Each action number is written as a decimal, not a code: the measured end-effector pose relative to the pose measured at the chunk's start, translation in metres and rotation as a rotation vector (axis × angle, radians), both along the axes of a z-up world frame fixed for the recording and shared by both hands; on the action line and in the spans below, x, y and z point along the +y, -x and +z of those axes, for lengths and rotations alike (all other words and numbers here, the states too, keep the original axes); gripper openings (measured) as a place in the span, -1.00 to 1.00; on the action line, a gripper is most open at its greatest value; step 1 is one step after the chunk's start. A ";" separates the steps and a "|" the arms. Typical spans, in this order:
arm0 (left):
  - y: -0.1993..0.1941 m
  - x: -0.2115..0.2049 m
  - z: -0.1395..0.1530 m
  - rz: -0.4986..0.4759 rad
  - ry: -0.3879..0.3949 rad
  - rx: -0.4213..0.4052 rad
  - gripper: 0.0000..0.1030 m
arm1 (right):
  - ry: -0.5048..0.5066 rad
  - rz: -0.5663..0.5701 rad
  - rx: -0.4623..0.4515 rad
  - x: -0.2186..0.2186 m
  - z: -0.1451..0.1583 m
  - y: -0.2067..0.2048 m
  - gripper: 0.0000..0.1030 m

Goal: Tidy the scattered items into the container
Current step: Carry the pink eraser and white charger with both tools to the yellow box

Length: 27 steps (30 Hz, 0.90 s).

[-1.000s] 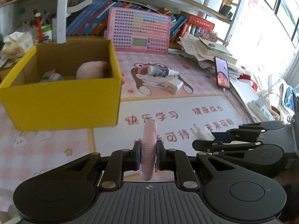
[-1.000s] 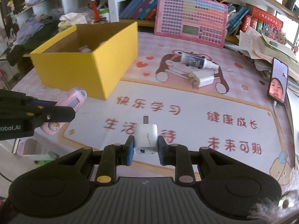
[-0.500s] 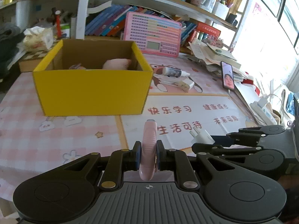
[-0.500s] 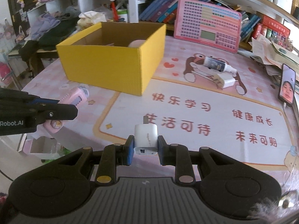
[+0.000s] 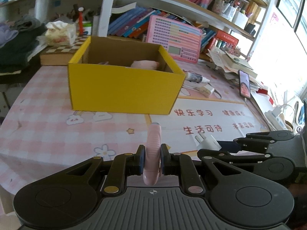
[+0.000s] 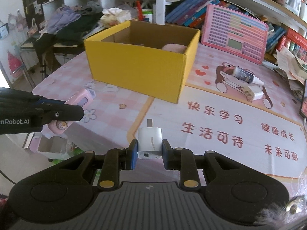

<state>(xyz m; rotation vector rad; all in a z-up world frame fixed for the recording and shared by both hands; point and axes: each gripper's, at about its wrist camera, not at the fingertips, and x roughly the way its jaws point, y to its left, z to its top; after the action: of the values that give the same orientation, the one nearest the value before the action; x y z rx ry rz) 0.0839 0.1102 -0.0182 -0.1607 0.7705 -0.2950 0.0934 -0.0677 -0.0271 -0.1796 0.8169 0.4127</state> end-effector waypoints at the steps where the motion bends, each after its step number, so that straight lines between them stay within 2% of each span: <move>1: 0.001 0.002 0.000 0.005 0.001 0.000 -0.71 | 0.001 0.007 -0.001 0.003 0.000 0.000 -0.54; 15: -0.005 0.033 0.007 0.105 0.032 -0.024 -0.71 | 0.006 0.126 -0.052 0.033 0.010 -0.009 -0.54; 27: -0.061 0.028 0.047 0.091 0.006 -0.155 -0.71 | -0.074 0.151 -0.169 0.033 0.053 -0.063 -0.54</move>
<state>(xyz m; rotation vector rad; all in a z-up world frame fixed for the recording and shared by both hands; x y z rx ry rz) 0.1448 0.1383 0.0286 -0.1761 0.6073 -0.2208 0.1565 -0.0352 0.0259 -0.2049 0.6224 0.5616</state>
